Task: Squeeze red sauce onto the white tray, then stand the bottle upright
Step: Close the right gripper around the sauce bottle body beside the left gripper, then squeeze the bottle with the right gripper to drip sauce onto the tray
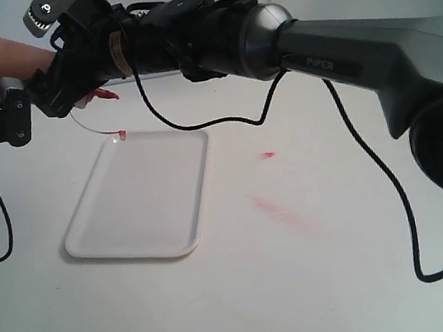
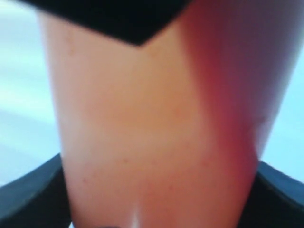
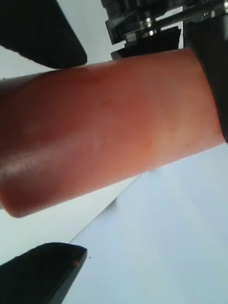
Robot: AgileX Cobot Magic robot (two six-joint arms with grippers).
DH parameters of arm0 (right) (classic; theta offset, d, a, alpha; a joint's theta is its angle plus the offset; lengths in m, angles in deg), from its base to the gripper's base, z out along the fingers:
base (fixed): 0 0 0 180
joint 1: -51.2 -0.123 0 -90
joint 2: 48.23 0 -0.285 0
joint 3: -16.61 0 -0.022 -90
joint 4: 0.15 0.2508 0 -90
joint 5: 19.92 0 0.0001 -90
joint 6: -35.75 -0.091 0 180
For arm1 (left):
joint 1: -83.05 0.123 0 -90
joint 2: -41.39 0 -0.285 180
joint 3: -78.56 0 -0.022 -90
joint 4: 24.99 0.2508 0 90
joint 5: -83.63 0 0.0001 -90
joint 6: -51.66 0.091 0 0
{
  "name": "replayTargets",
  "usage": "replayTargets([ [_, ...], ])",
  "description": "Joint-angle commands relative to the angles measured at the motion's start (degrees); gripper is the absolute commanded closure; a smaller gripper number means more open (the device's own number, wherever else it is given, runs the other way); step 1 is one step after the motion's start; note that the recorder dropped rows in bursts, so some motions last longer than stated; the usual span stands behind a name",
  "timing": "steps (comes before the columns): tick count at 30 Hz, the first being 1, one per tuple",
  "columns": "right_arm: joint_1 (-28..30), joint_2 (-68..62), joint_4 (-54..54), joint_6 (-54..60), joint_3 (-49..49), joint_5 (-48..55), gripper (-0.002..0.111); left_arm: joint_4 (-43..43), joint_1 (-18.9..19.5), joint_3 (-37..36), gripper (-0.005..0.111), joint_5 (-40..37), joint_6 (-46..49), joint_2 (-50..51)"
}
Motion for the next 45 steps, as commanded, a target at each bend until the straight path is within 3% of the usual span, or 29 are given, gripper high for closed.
replayTargets([
  [1, -1.37, -0.64, 0.01, 0.53, 0.42, -0.48, 0.018, 0.81, -0.25, 0.67, 0.107, 2.75, -0.93, -0.57],
  [11, -1.37, -0.98, 0.01, 0.53, 0.42, -3.91, 0.021, 0.57, -0.25, 0.57, 0.107, 3.52, -0.93, -0.57],
  [17, -1.37, -1.58, 0.01, 0.53, 0.42, -3.91, 0.035, 0.57, -0.25, 0.57, 0.107, 4.1, -0.93, -0.57],
  [22, -1.37, -1.6, 0.01, 0.53, 0.42, -2.84, 0.061, 0.57, -0.25, 0.57, 0.107, 4.3, -0.93, -0.57],
  [25, -1.37, -1.6, 0.01, 0.53, 0.42, -2.84, 0.087, 0.57, -0.25, 0.57, 0.107, 4.3, -0.93, -0.57],
  [26, -1.37, -1.6, 0.01, 0.53, 0.42, -2.84, 0.104, 0.57, -0.25, 0.57, 0.107, 4.3, -0.93, -0.57],
  [27, -1.37, -1.6, 0.01, 0.32, 0.42, -2.84, 0.108, 0.57, -0.25, 0.57, 0.107, 4.3, -0.93, -0.57],
  [43, -1.37, -1.6, 0.01, 0.32, 0.42, -2.73, 0.108, 0.57, -0.25, 0.57, 0.107, 4.3, -0.93, -0.57],
  [45, -1.37, -1.6, 0.01, 0.32, 0.42, -1.92, 0.102, 0.57, -0.25, 0.57, 0.107, 4.3, -0.93, -0.57],
])
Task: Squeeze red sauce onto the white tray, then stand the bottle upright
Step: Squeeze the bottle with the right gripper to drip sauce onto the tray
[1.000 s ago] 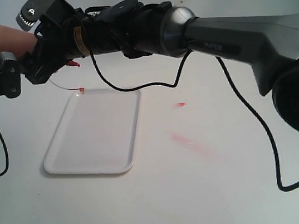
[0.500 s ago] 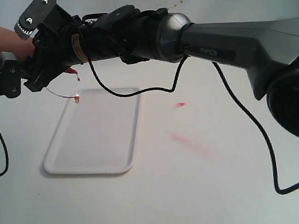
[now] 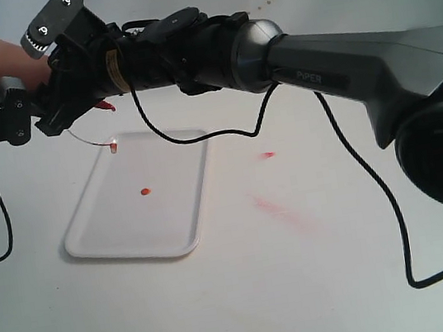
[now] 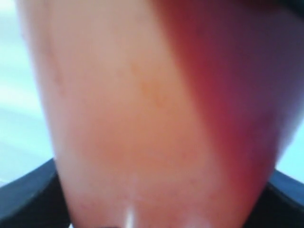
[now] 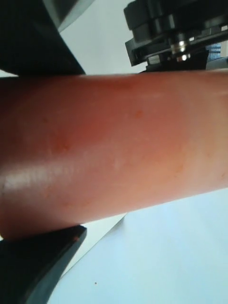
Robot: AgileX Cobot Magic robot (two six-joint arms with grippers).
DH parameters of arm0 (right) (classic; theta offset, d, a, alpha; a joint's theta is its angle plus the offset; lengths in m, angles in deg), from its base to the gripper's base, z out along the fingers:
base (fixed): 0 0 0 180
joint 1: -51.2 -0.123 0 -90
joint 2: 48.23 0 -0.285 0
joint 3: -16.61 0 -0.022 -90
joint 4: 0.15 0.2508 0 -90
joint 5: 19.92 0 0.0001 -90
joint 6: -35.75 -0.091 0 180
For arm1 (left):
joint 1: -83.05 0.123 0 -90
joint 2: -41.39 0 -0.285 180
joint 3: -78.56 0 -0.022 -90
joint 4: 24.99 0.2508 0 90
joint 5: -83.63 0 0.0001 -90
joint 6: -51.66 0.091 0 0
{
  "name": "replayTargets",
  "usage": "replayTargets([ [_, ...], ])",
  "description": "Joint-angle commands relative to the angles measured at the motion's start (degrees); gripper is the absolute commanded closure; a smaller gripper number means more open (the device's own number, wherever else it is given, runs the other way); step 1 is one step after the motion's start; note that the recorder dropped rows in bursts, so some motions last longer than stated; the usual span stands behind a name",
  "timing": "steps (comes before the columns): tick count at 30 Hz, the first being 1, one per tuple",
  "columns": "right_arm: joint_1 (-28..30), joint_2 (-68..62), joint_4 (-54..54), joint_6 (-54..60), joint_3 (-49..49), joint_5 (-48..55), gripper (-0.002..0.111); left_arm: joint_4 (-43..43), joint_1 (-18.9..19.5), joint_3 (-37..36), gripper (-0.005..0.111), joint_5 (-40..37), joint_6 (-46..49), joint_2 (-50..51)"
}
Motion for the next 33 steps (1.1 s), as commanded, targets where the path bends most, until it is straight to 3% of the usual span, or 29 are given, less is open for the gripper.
replayTargets([
  [1, -0.65, 0.08, 0.1, -0.01, 0.34, 0.83, 0.096, 0.3, -0.25, 0.57, 0.107, 3.57, -1.25, -0.57],
  [4, -0.65, 0.08, 0.1, 1.42, 0.34, 2.13, 0.045, 0.1, -0.25, 0.57, 0.107, 3.55, -1.25, -0.57],
  [7, -0.65, 0.08, 0.1, 3.28, 0.34, 2.36, 0.004, 0.1, -0.25, 0.57, 0.107, 3.55, -1.25, -0.57],
  [16, -0.65, 0.08, 0.1, 4.28, 0.34, 5.42, 0.004, 0.1, -0.25, 0.57, 0.107, 3.55, -1.25, -0.57],
  [27, -0.75, 0.86, 0.1, 4.28, 0.34, 0.4, 0.007, 0.12, -0.25, 0.57, 0.107, 3.42, -1.25, -0.57],
  [30, -1.26, 0.86, 0.1, 4.28, 0.34, 1.32, 0.019, 0.12, -0.25, 0.57, 0.107, 3.42, -1.25, -0.57],
  [33, -1.41, 0.86, 0.1, 4.28, 0.34, 2.3, 0.046, 0.12, -0.25, 0.57, 0.107, 3.42, -1.25, -0.57],
])
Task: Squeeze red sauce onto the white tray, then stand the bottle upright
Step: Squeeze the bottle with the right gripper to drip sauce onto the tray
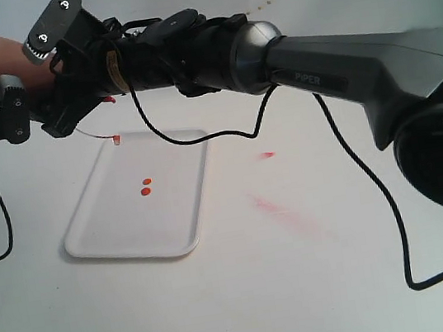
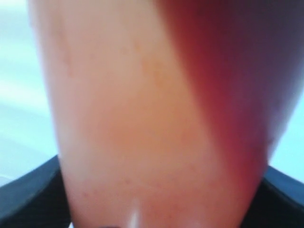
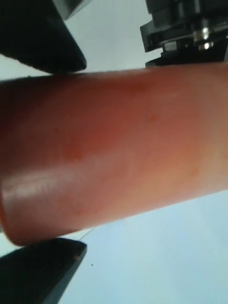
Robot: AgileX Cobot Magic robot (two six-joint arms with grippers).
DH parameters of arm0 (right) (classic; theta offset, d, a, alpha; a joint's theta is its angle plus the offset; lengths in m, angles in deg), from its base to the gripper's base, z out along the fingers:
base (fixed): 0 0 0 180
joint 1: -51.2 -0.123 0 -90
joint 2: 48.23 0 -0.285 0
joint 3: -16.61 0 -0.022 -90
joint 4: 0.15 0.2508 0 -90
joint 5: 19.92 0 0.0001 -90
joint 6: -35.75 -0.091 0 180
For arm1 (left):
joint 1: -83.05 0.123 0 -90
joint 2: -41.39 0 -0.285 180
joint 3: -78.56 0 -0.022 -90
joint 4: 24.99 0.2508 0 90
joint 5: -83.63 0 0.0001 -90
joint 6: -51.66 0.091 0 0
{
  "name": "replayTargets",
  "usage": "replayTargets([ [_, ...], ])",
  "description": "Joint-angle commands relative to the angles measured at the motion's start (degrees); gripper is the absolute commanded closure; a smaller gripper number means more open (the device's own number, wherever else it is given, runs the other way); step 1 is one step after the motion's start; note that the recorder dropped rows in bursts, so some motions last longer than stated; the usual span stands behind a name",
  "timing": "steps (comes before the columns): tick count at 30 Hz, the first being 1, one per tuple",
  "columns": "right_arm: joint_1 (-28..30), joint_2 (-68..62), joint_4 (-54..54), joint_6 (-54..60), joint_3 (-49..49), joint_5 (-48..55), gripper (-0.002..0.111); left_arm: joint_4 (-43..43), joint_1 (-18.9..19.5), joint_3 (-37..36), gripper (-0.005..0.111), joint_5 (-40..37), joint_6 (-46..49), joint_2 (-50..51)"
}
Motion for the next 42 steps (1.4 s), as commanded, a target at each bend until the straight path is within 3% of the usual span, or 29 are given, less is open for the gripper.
replayTargets([
  [1, -1.04, 0.98, 0.47, -0.13, 0.34, -0.3, 0.059, 0.36, -0.25, 0.57, 0.107, 2.85, -1.25, -0.57],
  [4, -1.04, 0.98, 0.47, -0.13, 0.34, -0.3, 0.103, 0.36, -0.25, 0.57, 0.107, 2.85, -1.25, -0.57],
  [5, -1.04, 0.98, 0.47, -0.41, 0.34, -0.18, 0.108, 0.36, -0.25, 0.57, 0.107, 2.85, -1.25, -0.57],
  [38, -0.93, 2.93, 0.47, -1.04, 0.34, -1.18, 0.108, -0.1, -0.25, 0.57, 0.107, 2.85, -1.25, -0.57],
  [42, -0.93, 2.93, 0.47, -1.2, 0.34, -1.18, 0.097, -0.1, -0.25, 0.57, 0.107, 2.85, -1.25, -0.57],
])
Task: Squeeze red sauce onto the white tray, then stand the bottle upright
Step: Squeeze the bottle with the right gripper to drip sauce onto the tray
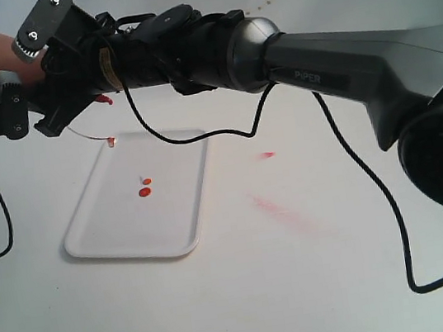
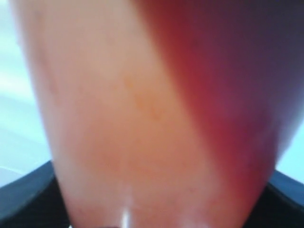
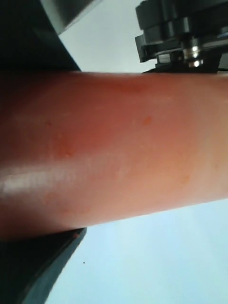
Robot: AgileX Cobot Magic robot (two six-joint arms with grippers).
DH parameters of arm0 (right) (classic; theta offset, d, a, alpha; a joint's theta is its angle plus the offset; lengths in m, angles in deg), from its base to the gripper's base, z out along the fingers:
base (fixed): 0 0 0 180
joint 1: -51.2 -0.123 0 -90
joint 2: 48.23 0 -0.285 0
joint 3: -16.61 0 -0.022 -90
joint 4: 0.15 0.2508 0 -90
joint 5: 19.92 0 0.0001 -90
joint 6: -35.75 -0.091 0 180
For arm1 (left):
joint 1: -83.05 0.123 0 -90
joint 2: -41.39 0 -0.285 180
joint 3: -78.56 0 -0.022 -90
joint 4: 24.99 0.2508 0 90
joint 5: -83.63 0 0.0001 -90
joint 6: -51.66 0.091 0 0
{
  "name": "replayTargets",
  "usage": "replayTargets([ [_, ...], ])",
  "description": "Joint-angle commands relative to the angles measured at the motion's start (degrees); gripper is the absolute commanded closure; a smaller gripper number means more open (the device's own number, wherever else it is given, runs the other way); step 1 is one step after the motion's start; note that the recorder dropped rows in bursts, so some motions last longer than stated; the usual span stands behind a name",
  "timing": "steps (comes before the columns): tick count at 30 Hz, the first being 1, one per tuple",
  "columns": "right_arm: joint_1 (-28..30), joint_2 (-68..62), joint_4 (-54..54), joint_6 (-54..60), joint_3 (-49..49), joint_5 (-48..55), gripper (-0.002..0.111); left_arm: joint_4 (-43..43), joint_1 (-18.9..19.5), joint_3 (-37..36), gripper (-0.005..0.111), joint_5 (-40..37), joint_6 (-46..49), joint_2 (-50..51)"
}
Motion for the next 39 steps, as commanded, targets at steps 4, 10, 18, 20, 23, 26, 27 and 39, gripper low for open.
replayTargets([
  [4, -0.27, 1.93, 1.31, -1.94, 0.34, -1.62, 0.057, 0.02, -0.25, 0.46, 0.107, 1.58, -0.94, -0.57],
  [10, -0.27, 1.77, 1.31, -1.61, -0.03, 0.31, 0.003, 0.02, -0.25, 0.46, 0.107, 1.58, -0.94, -0.57],
  [18, -0.27, 1.77, 1.31, -0.11, -0.03, 0.44, 0.003, 0.02, -0.25, 0.46, 0.107, 1.58, -0.94, -0.57],
  [20, -0.27, 1.77, 1.31, -0.14, -0.03, 0.14, 0.003, 0.02, -0.25, 0.46, 0.107, 1.58, -0.94, -0.57],
  [23, -0.39, 1.77, 1.31, -0.14, -0.03, 0.14, 0.003, 0.02, -0.25, 0.46, 0.107, 1.48, -0.94, -0.57],
  [26, -0.5, 1.77, 1.31, -0.14, -0.03, 0.14, 0.004, 0.02, -0.25, 0.46, 0.107, 1.48, -0.94, -0.57],
  [27, -0.75, 1.77, 1.31, -0.14, -0.03, 0.14, 0.005, 0.02, -0.25, 0.46, 0.107, 1.48, -0.94, -0.57],
  [39, -2.21, 0.94, 1.31, 2.38, -0.03, 0.86, 0.108, 0.02, -0.25, 0.46, 0.107, 1.35, -0.94, -0.57],
])
